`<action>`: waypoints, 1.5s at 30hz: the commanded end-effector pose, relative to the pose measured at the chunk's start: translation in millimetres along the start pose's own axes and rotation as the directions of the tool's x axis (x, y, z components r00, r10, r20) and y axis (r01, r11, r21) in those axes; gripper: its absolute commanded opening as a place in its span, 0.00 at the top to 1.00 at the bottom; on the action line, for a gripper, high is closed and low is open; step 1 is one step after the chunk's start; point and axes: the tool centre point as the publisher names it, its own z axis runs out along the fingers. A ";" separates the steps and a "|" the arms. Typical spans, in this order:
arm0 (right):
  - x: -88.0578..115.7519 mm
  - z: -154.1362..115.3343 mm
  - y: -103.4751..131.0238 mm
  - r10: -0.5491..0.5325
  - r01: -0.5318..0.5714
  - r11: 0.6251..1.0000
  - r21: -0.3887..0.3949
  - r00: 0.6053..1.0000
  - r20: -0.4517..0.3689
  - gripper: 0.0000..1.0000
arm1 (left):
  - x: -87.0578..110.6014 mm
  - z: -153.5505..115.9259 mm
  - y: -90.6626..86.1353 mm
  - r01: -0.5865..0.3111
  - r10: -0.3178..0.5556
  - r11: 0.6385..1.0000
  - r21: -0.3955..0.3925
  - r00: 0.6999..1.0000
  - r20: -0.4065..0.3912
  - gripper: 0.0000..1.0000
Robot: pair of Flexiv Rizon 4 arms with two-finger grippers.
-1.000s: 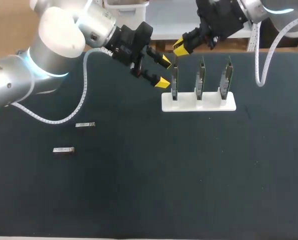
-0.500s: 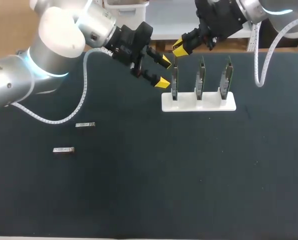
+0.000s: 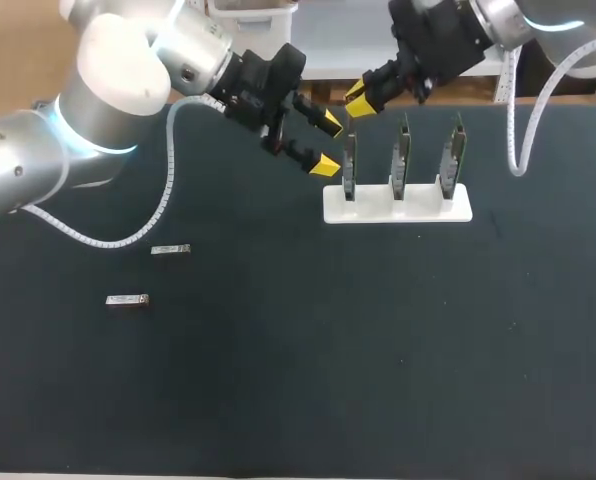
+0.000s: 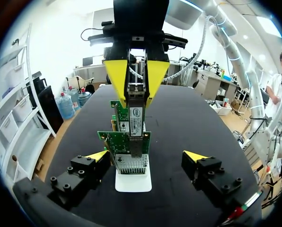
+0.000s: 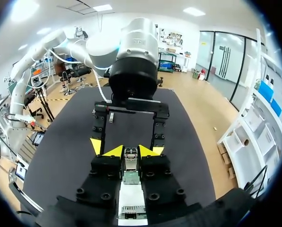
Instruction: Pick up the optical module with the left hand, and insert it into the network port with the right hand.
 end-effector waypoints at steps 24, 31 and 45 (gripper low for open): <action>-10.0 -16.7 1.0 0.072 -0.068 0.997 -0.040 0.993 0.091 0.00 | -1.0 -0.2 1.5 0.003 -0.003 1.000 0.003 1.000 -0.006 0.00; -9.2 -14.9 0.5 0.068 -0.065 0.997 -0.047 0.994 0.090 1.00 | -1.0 -0.2 1.5 0.003 -0.003 1.000 0.003 1.000 -0.006 0.00; 3.2 0.0 -4.6 0.081 -0.077 0.995 -0.065 0.995 0.060 1.00 | -1.0 -0.2 1.5 0.003 -0.003 1.000 0.003 1.000 -0.006 0.00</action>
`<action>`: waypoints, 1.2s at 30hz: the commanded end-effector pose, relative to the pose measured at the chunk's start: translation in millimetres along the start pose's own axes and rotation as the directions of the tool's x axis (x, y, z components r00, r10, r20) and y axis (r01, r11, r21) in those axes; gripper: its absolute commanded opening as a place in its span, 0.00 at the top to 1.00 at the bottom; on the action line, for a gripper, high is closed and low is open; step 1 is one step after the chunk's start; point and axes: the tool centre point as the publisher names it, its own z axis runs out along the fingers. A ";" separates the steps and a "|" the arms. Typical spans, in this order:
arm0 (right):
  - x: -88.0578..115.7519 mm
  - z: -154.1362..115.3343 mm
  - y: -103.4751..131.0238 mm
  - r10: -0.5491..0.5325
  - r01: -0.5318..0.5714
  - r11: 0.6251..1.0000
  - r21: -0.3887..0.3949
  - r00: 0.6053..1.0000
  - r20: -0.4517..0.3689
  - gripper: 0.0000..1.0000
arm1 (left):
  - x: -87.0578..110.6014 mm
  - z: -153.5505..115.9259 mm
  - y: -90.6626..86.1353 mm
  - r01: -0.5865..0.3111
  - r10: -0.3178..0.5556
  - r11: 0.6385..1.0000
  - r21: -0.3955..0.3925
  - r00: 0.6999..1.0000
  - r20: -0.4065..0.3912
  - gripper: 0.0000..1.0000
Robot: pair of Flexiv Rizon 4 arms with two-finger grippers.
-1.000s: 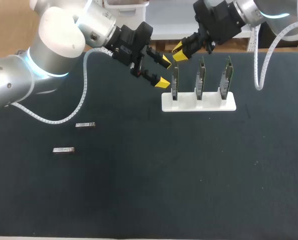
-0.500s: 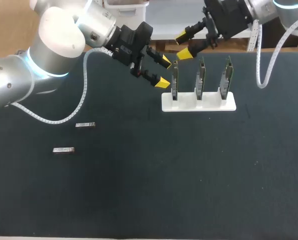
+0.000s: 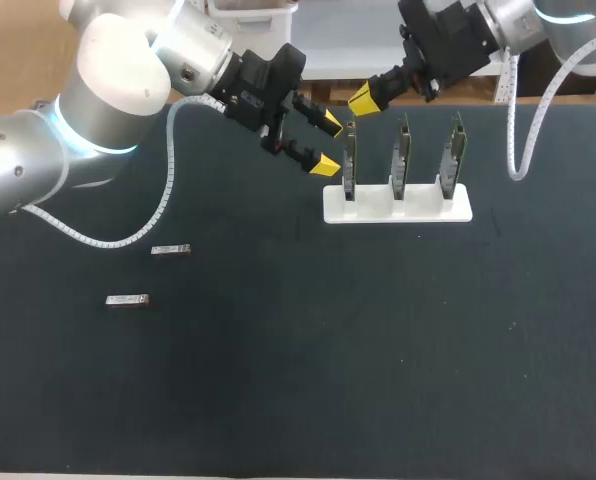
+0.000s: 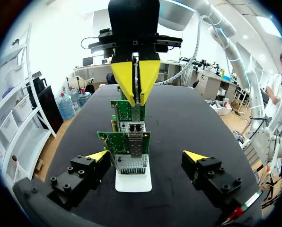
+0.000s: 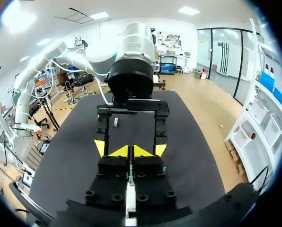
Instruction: Pick up the optical module with the left hand, and insert it into the network port with the right hand.
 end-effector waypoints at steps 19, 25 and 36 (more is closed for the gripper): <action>6.3 9.8 -8.7 0.012 -0.013 0.999 -0.036 0.999 -0.031 1.00 | -1.0 -0.2 1.5 0.003 -0.003 1.000 0.003 1.000 -0.006 0.00; 8.2 13.8 -7.0 0.012 -0.013 0.999 -0.045 0.999 -0.042 1.00 | -1.0 -0.2 1.5 0.003 -0.003 1.000 0.003 1.000 -0.006 0.00; 17.7 18.3 -6.8 0.028 -0.031 0.998 -0.049 0.998 -0.064 1.00 | -1.0 -0.2 1.5 0.003 -0.003 1.000 0.003 1.000 -0.006 0.00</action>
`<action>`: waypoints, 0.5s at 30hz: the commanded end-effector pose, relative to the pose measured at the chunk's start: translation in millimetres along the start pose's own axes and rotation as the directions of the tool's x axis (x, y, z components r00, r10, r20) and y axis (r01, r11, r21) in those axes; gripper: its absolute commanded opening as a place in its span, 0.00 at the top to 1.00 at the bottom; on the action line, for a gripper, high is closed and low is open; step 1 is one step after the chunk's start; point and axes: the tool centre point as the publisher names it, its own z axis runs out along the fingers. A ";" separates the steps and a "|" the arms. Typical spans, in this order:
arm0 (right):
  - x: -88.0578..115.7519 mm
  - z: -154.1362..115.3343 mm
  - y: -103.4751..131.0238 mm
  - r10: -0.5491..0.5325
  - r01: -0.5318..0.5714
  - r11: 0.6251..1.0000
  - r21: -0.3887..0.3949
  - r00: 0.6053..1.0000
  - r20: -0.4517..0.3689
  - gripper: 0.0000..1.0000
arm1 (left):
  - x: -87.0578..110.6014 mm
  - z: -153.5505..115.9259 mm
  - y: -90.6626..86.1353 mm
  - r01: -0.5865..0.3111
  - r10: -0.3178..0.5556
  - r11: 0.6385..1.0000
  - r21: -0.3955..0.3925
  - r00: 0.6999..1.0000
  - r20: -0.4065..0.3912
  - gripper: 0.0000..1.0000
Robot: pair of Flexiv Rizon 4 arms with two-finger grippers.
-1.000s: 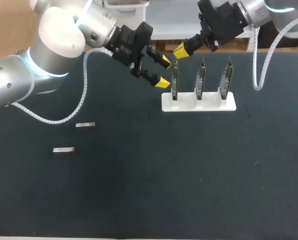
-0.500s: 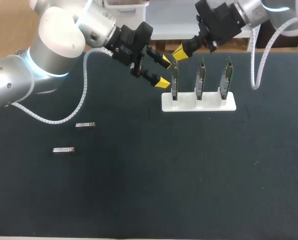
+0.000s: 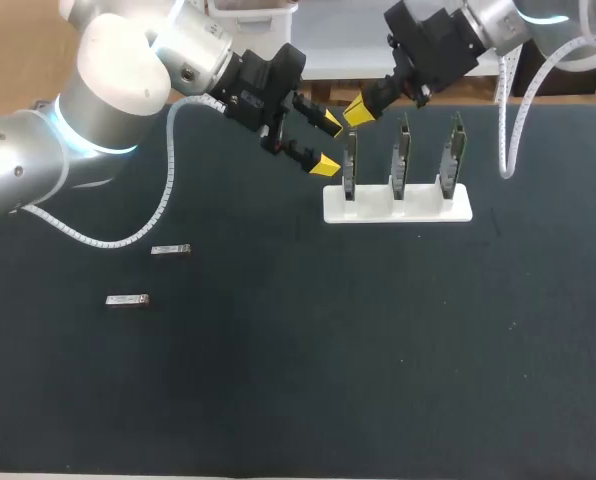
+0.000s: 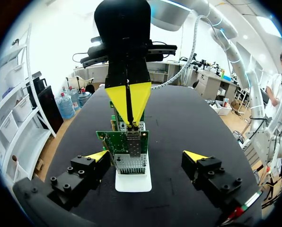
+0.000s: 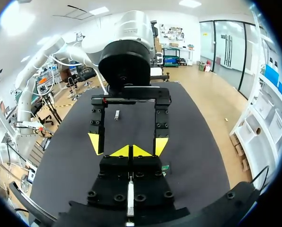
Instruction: Pick up the optical module with the left hand, and insert it into the network port with the right hand.
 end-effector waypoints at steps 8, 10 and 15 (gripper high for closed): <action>12.1 9.0 0.5 0.031 -0.031 0.999 -0.011 0.999 -0.010 1.00 | -1.0 -0.2 1.5 0.003 -0.003 1.000 0.003 1.000 -0.006 0.00; 12.6 8.7 0.8 0.035 -0.036 0.999 -0.010 0.999 -0.009 1.00 | -1.0 -0.2 1.5 0.003 -0.003 1.000 0.003 1.000 -0.006 0.00; 6.1 -0.1 1.2 0.038 -0.038 0.999 0.009 0.999 0.038 1.00 | -1.0 -0.2 1.5 0.003 -0.003 1.000 0.003 1.000 -0.006 0.00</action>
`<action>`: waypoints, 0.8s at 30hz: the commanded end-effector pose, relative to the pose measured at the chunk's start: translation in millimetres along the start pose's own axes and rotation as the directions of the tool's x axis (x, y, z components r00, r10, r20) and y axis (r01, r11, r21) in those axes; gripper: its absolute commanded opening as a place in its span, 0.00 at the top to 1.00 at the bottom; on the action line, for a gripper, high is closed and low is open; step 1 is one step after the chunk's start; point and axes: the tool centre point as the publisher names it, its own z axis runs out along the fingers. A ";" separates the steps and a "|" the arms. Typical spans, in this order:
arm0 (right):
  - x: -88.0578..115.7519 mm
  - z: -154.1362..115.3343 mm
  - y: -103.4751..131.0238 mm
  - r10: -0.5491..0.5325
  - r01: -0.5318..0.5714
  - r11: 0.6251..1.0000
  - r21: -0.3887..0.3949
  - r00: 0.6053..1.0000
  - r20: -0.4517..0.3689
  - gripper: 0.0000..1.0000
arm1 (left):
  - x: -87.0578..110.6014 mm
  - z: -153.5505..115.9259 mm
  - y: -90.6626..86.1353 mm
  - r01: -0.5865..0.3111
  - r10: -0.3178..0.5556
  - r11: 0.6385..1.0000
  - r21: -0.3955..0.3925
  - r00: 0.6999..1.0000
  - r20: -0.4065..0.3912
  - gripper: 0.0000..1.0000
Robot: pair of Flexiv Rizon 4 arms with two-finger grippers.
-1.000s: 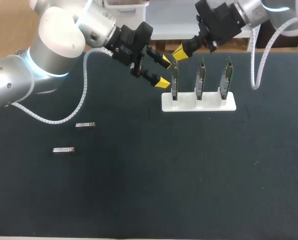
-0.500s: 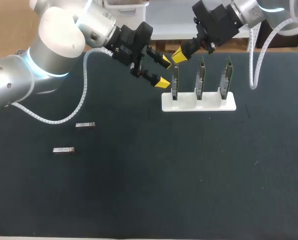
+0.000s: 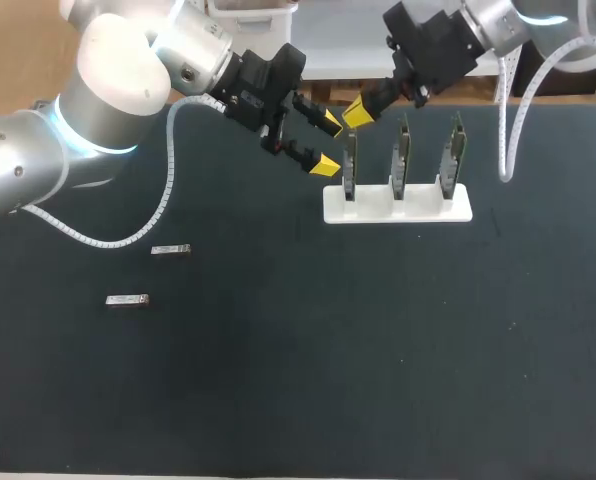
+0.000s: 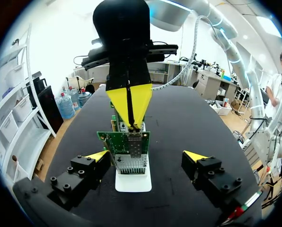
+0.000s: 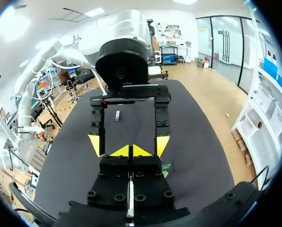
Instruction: Pick up the optical module with the left hand, and insert it into the network port with the right hand.
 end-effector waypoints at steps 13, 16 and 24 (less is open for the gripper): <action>-20.8 -56.6 15.8 -0.121 0.133 0.990 -0.048 0.973 0.195 1.00 | -1.0 -0.2 1.5 0.003 -0.003 1.000 0.003 1.000 -0.006 0.00; -17.0 -68.1 19.7 -0.152 0.164 0.985 -0.054 0.973 0.173 1.00 | -1.0 -0.2 1.5 0.003 -0.003 1.000 0.003 1.000 -0.006 0.00; 7.7 -84.4 24.5 -0.155 0.160 0.986 -0.040 0.981 0.114 1.00 | -1.0 -0.2 1.5 0.003 -0.003 1.000 0.003 1.000 -0.006 0.00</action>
